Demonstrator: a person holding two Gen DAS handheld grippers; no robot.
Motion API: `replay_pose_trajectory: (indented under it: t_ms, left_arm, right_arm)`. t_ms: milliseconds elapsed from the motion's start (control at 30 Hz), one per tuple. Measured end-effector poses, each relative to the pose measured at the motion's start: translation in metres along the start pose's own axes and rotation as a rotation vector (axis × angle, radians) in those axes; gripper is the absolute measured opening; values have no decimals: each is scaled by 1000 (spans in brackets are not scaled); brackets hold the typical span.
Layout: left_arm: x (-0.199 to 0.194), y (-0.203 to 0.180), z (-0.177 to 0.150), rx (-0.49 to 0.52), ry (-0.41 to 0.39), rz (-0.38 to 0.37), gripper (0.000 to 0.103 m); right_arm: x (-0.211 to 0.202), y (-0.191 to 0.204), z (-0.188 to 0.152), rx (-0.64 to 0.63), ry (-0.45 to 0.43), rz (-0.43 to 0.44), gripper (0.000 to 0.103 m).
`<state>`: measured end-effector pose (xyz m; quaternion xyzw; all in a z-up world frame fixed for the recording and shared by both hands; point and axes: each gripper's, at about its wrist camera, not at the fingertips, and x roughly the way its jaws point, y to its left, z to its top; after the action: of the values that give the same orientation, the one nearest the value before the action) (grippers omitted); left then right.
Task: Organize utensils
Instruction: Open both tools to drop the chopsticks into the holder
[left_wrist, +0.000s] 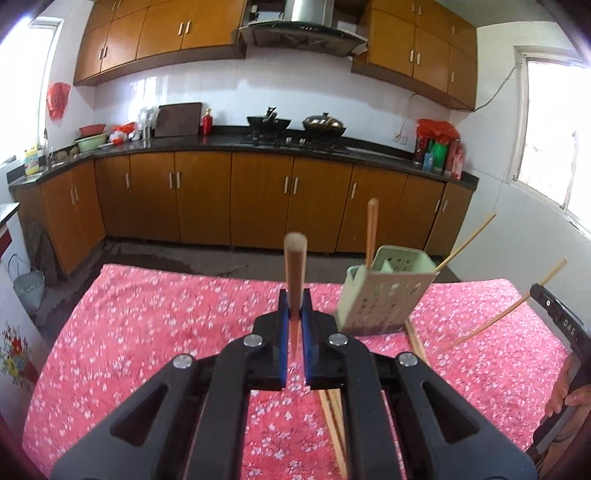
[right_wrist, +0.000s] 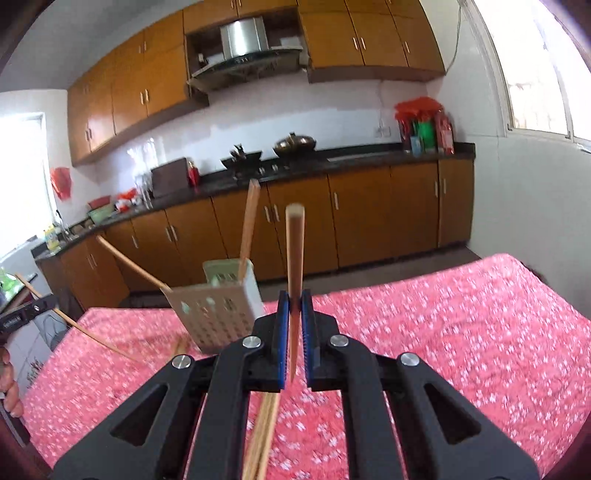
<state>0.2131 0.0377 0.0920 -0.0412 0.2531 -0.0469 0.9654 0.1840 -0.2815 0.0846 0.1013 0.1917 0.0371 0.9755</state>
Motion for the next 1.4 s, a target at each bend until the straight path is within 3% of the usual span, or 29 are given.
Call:
replay_pose_trajectory:
  t_ms: [267,400,567,800,1100,1167,1233,1333,1400]
  left_arm:
    - [-21,-28,33,20,-29,-135,8]
    - [-26,-44,52,15,-80,-178,8]
    - [-25,-64,86,-2,-191,-174,8]
    - [15,-79,103,-16,-229,-132,8]
    - [71,-82,84,-20,-110,-138,8]
    - [72,-81,83,-24,-108,-138,10]
    - [70,-79,84,-26,-111,-137,19]
    - [59,-75,86,-37,-133,-136,26]
    - [49,-72,87,-44,-150,-136,29]
  right_arm:
    - [-22,19,50,26,-122,144,8]
    - [-21,36,69,-6,-206,148,8]
    - [-2,51,84,-22,-258,131,8]
    - [46,57,73,-42,-182,91,8]
    - [66,59,54,-61,-92,91,8]
    - [65,60,54,-65,-91,90,9]
    - [61,60,57,-62,-93,90,10]
    - [55,61,65,-55,-108,86,22]
    - [44,63,69,-55,-131,87,25]
